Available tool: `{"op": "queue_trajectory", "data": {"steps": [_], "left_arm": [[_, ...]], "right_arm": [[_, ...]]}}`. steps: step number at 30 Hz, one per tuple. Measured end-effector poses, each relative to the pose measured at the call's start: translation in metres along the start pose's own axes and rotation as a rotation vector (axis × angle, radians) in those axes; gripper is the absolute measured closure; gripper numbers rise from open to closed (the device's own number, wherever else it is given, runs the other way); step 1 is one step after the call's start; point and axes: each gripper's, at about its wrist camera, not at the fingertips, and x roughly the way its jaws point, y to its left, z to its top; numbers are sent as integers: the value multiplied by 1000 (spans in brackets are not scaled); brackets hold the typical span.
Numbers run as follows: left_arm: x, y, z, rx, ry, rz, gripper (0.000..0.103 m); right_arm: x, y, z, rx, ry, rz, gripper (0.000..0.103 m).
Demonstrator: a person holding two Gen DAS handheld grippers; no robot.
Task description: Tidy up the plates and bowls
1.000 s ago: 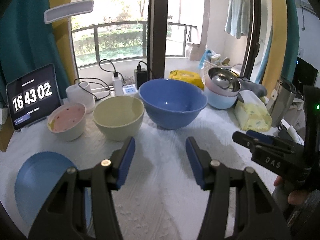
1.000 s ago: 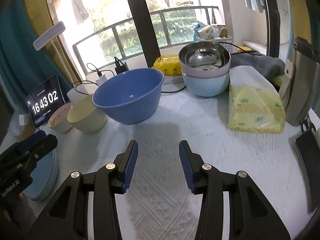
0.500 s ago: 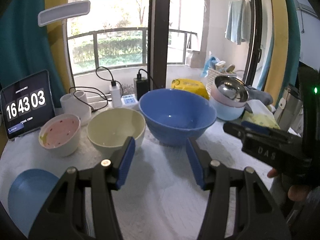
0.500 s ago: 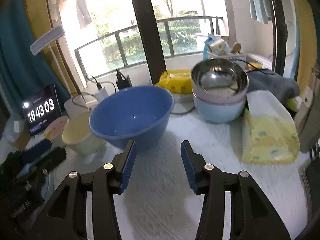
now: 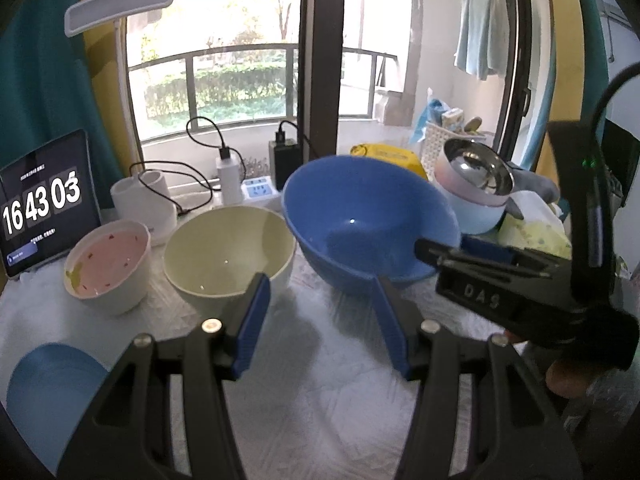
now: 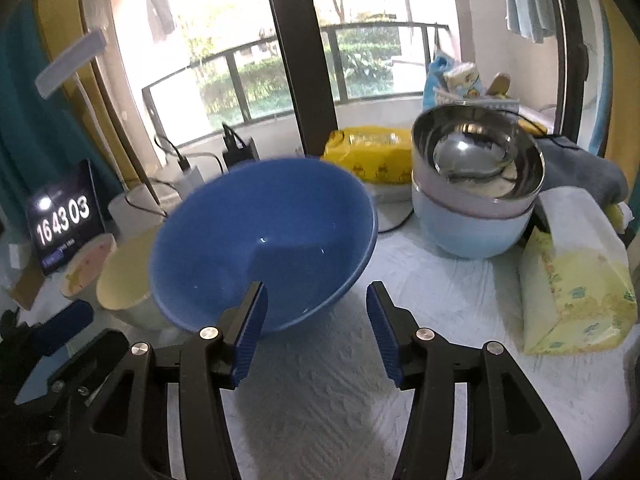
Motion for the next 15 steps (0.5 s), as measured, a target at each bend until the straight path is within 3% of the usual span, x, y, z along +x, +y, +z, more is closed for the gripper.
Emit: {"op": "queue_trajectory", "data": {"steps": [9, 11, 13, 15], "left_arm": [[19, -10, -2, 12, 34, -20, 49], [25, -11, -3, 1, 46, -29, 49], [30, -11, -4, -5, 54, -32, 49], [34, -11, -5, -13, 60, -39, 49]], "right_arm": [[15, -14, -12, 27, 57, -1, 49], [19, -18, -14, 35, 73, -3, 59], [23, -21, -17, 35, 97, -15, 80], [25, -23, -19, 40, 109, -15, 82]]}}
